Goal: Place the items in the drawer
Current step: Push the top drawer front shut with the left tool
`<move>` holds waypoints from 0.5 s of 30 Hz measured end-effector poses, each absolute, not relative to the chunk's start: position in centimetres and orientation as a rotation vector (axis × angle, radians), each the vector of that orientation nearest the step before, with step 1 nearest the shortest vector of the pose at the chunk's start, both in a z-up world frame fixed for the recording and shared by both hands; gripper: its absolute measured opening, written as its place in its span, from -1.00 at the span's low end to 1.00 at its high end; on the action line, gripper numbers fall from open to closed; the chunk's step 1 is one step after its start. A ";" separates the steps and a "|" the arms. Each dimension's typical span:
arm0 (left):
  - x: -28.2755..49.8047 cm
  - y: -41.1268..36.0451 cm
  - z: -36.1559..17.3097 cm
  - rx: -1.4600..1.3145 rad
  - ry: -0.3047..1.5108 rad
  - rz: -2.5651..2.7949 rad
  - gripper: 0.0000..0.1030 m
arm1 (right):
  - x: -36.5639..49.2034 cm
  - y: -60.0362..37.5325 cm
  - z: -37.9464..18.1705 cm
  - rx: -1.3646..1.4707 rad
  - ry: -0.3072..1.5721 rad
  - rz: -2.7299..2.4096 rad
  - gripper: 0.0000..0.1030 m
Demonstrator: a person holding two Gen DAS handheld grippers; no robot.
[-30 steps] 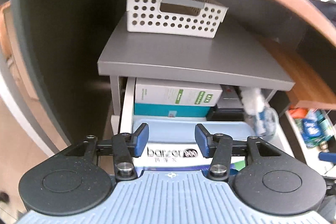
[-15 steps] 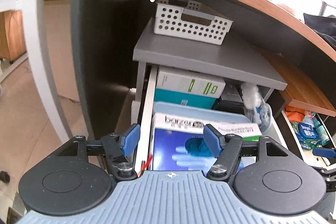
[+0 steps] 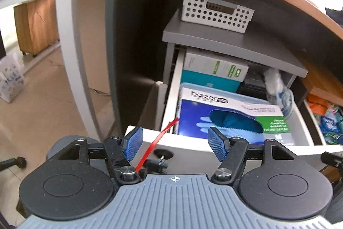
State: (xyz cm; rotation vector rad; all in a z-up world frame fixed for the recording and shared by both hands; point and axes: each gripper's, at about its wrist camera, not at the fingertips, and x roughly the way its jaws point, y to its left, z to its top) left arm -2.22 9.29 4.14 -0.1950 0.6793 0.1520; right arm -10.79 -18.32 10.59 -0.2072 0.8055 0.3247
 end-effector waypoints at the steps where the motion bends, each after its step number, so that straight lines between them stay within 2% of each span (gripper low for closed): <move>1: -2.4 9.4 3.9 -0.200 0.687 0.151 0.35 | -10.9 -18.2 10.6 -0.218 0.808 0.328 0.96; 15: -1.9 10.4 2.7 -0.277 0.684 0.131 0.34 | -12.5 -18.1 10.8 -0.209 0.817 0.307 0.98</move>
